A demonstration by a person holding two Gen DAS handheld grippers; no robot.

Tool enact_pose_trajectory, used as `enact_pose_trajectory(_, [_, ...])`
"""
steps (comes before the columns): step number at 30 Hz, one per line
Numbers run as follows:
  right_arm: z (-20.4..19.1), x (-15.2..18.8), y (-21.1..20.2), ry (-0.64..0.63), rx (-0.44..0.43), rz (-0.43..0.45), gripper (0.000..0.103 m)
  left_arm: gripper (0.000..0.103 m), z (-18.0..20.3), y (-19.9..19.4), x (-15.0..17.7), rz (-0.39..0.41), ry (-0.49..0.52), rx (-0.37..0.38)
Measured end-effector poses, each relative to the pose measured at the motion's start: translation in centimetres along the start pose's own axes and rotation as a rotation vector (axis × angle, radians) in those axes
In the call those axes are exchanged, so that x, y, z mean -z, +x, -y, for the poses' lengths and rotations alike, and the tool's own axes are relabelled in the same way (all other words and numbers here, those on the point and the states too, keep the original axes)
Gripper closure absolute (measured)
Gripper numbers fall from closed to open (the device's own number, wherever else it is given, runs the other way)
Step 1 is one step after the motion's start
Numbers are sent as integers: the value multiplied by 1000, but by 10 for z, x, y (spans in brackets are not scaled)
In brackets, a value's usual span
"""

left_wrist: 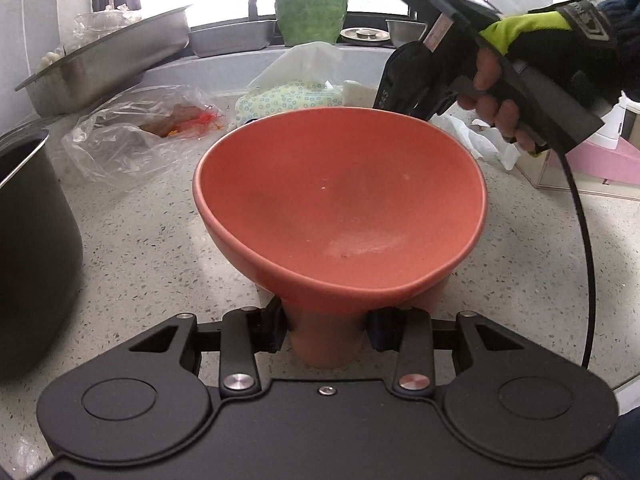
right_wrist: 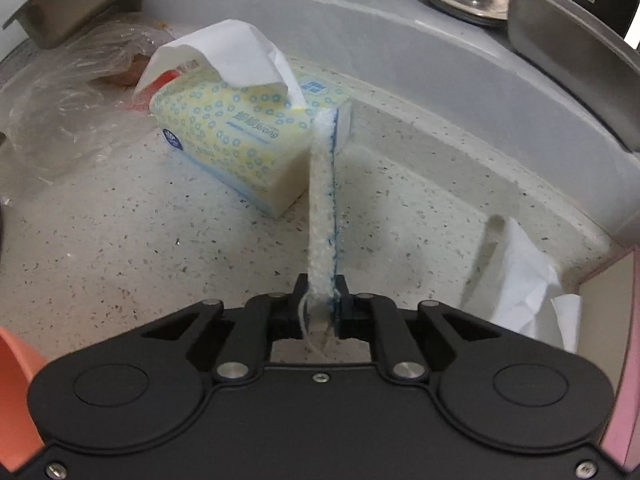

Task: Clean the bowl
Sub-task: 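Grasp the blue sponge near the tissue box with the right gripper while the left gripper holds the bowl, then bring the sponge into the bowl with the right gripper and wipe the inside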

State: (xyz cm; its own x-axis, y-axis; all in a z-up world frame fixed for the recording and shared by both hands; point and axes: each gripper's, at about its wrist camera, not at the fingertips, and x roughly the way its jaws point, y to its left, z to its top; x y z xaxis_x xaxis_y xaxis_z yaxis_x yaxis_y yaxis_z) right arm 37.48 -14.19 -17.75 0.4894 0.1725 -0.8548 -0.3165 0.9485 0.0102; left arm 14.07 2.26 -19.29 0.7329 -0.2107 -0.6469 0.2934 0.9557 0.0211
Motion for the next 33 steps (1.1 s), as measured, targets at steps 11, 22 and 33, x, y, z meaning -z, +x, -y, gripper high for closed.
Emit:
enact_pose_trajectory(11, [-32,25,-86,-335,-12,90,91,65,-5,-1,4,22,38,41])
enact_pose_trajectory(22, [-70,88,-152,-1007,32,-15,91,65,-10,-2,10,44,89,104])
enact_pose_trajectory(33, [-128,97,-173,-1557,173,-55,91,65,-13,-2,16,75,74,128])
